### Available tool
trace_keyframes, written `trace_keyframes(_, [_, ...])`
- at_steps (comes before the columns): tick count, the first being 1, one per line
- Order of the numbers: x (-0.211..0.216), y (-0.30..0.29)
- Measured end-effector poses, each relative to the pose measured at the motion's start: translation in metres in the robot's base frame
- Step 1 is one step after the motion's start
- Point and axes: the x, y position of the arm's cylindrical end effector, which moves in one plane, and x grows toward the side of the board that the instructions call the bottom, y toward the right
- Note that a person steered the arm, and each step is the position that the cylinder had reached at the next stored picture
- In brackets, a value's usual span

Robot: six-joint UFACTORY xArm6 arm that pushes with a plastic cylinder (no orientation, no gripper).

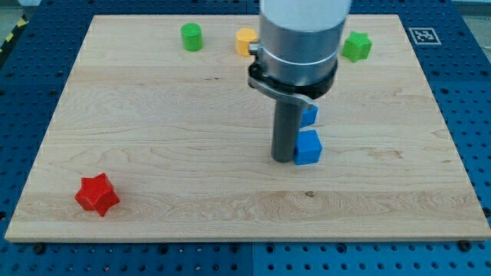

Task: Slide the red star closer to the blue cube

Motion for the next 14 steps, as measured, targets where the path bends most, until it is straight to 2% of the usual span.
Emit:
trace_keyframes(1, [0.000,0.003])
trace_keyframes(3, [-0.012,-0.069])
trace_keyframes(4, [-0.014,-0.141])
trace_keyframes(6, [-0.014,-0.320])
trace_keyframes(7, [-0.013,-0.360])
trace_keyframes(9, [0.063,-0.350])
trace_keyframes(10, [0.063,-0.346])
trace_keyframes(14, [0.064,-0.206])
